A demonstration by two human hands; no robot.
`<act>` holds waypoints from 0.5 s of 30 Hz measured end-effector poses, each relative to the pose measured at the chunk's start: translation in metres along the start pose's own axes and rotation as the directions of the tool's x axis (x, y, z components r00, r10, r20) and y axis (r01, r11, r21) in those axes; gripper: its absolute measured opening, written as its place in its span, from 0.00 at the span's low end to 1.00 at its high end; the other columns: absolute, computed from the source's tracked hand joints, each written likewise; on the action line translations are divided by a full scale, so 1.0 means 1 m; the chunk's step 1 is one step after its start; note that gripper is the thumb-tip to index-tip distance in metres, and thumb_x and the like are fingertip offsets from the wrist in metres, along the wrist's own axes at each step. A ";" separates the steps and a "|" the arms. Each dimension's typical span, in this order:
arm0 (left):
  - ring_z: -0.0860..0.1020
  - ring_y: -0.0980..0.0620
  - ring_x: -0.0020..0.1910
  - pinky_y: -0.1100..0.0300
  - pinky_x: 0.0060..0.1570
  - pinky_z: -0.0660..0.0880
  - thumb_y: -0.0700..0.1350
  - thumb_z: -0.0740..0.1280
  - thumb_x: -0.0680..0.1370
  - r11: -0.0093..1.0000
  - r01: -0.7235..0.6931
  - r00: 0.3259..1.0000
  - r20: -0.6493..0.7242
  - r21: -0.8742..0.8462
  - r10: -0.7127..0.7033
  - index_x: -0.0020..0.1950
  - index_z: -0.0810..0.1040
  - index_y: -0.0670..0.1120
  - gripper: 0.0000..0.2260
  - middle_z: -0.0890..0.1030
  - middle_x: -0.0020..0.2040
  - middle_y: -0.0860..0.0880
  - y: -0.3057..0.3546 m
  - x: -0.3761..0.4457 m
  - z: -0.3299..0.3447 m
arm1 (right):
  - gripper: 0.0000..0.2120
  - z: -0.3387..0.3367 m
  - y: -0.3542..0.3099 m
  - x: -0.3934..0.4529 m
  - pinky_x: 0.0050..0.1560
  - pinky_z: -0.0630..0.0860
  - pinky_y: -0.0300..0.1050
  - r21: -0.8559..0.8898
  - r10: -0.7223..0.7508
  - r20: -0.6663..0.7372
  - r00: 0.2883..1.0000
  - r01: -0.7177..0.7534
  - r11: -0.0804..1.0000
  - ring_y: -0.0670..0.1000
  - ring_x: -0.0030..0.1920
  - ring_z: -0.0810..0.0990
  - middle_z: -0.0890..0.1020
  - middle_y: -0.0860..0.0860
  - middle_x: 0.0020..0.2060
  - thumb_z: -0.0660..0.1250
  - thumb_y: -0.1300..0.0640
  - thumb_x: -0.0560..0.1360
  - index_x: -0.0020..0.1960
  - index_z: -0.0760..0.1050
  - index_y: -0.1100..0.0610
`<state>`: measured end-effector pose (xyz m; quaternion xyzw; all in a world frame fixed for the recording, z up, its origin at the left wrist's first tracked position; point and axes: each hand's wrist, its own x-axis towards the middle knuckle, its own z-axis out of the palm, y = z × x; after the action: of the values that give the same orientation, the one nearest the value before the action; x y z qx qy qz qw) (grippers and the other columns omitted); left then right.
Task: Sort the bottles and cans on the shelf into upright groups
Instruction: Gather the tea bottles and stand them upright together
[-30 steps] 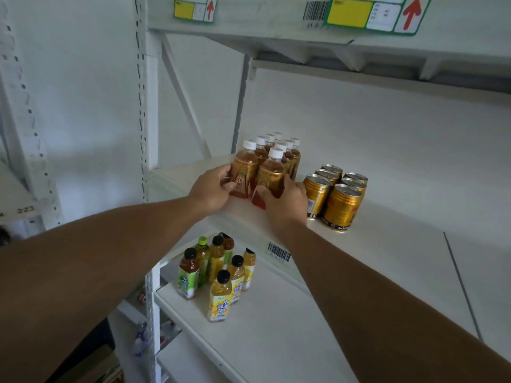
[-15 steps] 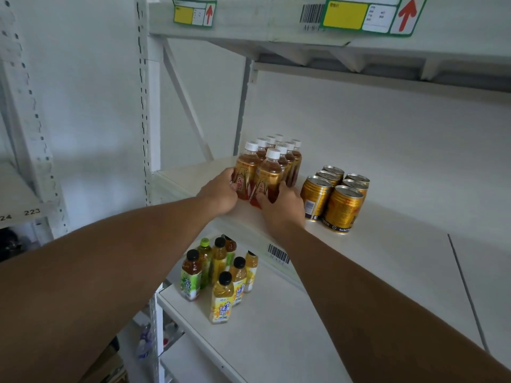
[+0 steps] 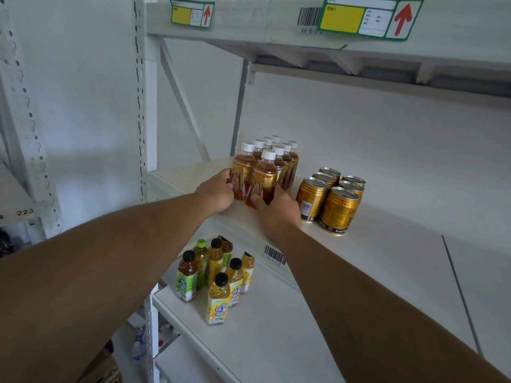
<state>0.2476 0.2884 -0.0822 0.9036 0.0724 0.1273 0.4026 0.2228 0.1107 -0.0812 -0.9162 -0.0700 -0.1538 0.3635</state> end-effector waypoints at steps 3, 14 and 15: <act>0.75 0.43 0.73 0.53 0.60 0.68 0.44 0.58 0.89 1.000 -0.003 1.000 0.010 0.002 0.003 0.83 0.66 0.55 0.22 0.77 0.76 0.47 0.000 0.000 -0.001 | 0.20 0.000 0.000 0.000 0.66 0.80 0.58 0.004 -0.002 0.001 1.000 0.002 1.000 0.55 0.64 0.81 0.82 0.51 0.63 0.69 0.41 0.82 0.69 0.76 0.51; 0.69 0.42 0.80 0.45 0.78 0.67 0.49 0.61 0.89 0.992 -0.112 0.993 0.019 -0.054 0.113 0.88 0.54 0.49 0.29 0.65 0.85 0.46 0.000 -0.025 -0.021 | 0.27 -0.001 -0.002 -0.006 0.68 0.79 0.61 0.032 -0.038 -0.022 0.999 0.039 0.999 0.56 0.67 0.78 0.78 0.52 0.68 0.68 0.38 0.81 0.74 0.71 0.51; 0.67 0.42 0.81 0.44 0.79 0.66 0.50 0.61 0.89 0.989 -0.146 0.989 0.036 -0.001 0.146 0.88 0.53 0.48 0.30 0.63 0.86 0.45 -0.001 -0.030 -0.027 | 0.30 -0.001 -0.003 -0.006 0.69 0.77 0.61 0.024 -0.051 -0.044 0.998 0.052 0.998 0.57 0.70 0.77 0.75 0.53 0.71 0.68 0.39 0.81 0.77 0.68 0.51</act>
<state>0.2111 0.3018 -0.0706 0.9089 -0.0010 0.1399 0.3928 0.2158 0.1116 -0.0809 -0.9058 -0.0877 -0.1821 0.3725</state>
